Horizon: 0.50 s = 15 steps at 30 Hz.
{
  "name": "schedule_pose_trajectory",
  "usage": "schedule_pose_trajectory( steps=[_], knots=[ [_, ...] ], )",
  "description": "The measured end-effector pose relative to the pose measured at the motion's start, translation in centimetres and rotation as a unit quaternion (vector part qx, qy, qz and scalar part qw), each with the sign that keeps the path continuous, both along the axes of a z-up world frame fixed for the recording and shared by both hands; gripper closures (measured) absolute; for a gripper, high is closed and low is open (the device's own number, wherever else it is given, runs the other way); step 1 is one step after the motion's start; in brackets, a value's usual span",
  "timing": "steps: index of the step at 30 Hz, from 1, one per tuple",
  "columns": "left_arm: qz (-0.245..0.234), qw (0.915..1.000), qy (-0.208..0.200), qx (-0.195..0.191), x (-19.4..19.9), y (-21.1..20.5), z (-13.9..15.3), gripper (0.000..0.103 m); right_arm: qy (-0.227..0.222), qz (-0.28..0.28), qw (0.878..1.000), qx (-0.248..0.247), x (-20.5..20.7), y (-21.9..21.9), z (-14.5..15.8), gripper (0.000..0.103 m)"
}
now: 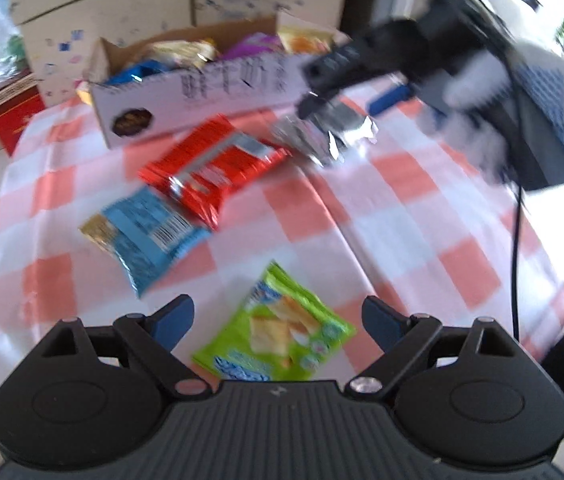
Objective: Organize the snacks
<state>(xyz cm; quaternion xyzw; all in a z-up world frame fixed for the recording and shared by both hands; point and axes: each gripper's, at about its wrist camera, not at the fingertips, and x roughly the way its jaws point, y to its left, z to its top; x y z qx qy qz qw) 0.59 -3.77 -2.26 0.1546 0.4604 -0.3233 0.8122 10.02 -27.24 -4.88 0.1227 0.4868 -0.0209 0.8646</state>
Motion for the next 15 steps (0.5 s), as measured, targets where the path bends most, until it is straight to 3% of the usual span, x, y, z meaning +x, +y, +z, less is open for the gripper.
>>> schedule_pose_trajectory(
  steps=[4, 6, 8, 15],
  knots=[
    [-0.007, 0.9997, 0.0, 0.022, -0.7, -0.2, -1.4, 0.013, 0.013, 0.007, 1.0, -0.022, 0.1, 0.6, -1.3, 0.014],
    [0.009, 0.9987, -0.02, 0.045, -0.8, -0.2, -2.0, 0.013, 0.005, 0.021, 1.0, -0.021, -0.3, 1.0, -1.0, 0.026],
    [0.04, 0.9974, -0.019, 0.058, -0.3, 0.1, -2.5, 0.016, 0.008, 0.031, 0.999, -0.015, -0.8, 1.3, -0.8, 0.027],
    [0.141, 0.9885, -0.02, 0.051, 0.8, 1.9, -2.6, 0.011, 0.023, 0.058, 0.997, -0.034, -3.7, 2.9, -0.5, 0.027]
  ],
)
